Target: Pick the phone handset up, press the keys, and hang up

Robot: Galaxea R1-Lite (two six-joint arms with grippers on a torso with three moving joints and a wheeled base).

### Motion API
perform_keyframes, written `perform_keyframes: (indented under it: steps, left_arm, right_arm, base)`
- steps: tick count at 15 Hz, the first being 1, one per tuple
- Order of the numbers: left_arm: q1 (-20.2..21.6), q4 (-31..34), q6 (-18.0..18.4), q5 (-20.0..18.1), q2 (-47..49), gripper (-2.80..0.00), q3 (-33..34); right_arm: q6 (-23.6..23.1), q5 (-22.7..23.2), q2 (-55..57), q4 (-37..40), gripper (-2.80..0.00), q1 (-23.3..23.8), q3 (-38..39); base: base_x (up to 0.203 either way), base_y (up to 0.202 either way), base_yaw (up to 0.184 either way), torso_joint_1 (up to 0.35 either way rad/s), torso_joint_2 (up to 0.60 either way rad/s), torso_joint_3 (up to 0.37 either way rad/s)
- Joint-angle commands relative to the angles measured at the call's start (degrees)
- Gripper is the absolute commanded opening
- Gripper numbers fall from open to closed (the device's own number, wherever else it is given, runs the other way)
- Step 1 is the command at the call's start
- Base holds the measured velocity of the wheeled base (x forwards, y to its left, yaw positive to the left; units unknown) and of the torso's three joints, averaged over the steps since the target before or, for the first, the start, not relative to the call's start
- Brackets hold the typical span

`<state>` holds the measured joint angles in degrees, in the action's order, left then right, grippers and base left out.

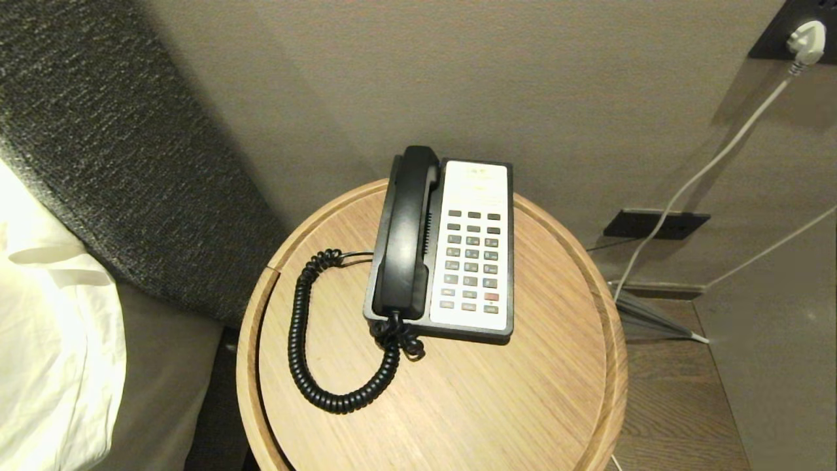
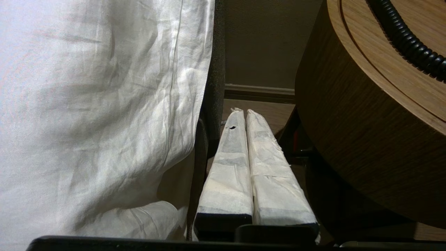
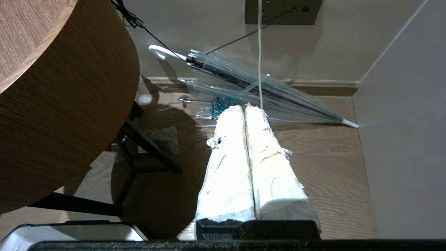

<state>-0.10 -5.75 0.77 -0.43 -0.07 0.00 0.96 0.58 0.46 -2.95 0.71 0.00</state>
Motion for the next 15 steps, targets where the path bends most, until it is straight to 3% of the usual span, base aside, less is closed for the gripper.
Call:
perform_keyframes:
  steps: [1, 8, 15]
  left_arm:
    - [0.01, -0.05, 0.02, -0.01, 0.07, -2.80, 2.29]
    - [0.01, -0.05, -0.77, 0.17, 0.07, -2.80, 2.29]
    - [0.01, 0.01, -1.30, 0.34, 0.16, -2.80, 2.29]
  right_arm:
    - [0.01, 0.04, 0.33, -0.04, -2.80, 0.00, 1.14]
    - [0.01, 0.04, 0.33, -0.04, -2.80, 0.00, 1.14]
    - [0.01, 0.04, 0.33, -0.04, -2.80, 0.00, 1.14]
  base:
    - [0.000, 0.000, 0.000, 0.000, 0.00, 0.000]
    - [0.000, 0.000, 0.000, 0.001, 0.00, 0.012]
    - [0.000, 0.000, 0.000, 0.002, 0.00, 0.178]
